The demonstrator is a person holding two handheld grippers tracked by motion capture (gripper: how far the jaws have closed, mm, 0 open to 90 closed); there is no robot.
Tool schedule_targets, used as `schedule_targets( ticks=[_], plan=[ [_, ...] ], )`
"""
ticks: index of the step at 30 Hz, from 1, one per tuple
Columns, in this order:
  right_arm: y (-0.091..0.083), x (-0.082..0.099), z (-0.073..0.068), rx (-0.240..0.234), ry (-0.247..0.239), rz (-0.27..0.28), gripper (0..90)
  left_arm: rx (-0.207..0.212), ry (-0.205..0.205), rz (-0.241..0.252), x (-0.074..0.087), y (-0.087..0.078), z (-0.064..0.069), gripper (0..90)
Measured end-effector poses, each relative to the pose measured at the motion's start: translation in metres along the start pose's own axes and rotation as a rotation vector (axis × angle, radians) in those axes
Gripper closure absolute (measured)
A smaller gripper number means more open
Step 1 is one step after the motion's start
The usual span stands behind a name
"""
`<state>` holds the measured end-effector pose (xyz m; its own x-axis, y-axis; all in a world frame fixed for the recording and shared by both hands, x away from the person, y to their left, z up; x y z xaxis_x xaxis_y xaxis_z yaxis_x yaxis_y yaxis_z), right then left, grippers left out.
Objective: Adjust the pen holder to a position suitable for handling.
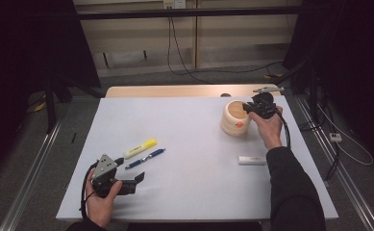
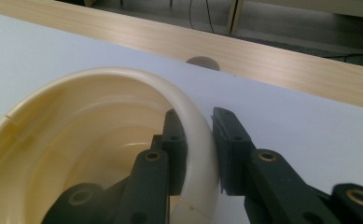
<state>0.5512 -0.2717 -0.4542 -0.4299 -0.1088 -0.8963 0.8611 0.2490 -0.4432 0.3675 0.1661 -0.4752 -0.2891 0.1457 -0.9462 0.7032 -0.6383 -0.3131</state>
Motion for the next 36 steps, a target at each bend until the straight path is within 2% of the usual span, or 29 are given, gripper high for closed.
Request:
schedule_targets(
  ticks=[10, 21, 25, 30, 36],
  plan=[
    [-0.007, -0.006, -0.003, -0.005, 0.000, 0.020, 76.7, 0.003, -0.003, 0.002, 0.000, 0.001, 0.000, 5.3],
    [-0.021, -0.020, -0.026, -0.058, -0.009, 0.039, 76.6, 0.003, -0.005, 0.016, -0.002, 0.001, 0.001, 5.6],
    [-0.024, -0.025, -0.038, -0.081, -0.013, 0.054, 76.6, 0.005, -0.006, 0.015, -0.002, 0.001, 0.001, 5.6],
    [-0.026, -0.027, -0.063, -0.131, -0.034, 0.067, 76.7, 0.002, -0.004, 0.017, -0.003, 0.000, 0.000, 5.6],
    [-0.022, -0.030, -0.089, -0.166, -0.045, 0.062, 76.7, 0.009, -0.005, 0.015, -0.003, 0.001, 0.002, 5.6]
  ],
)
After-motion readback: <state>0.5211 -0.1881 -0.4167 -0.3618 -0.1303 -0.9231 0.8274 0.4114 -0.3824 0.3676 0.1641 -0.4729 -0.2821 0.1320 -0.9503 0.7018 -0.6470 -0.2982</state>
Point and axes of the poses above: each handheld gripper's, and its own axes: y roughly forward along the jaws, x roughly out of its underside, z roughly to its right, the point moved 8 cm from there along y, roughly forward along the jaws, and after that the axes turned 11 degrees about z, right-handed, at the moved point
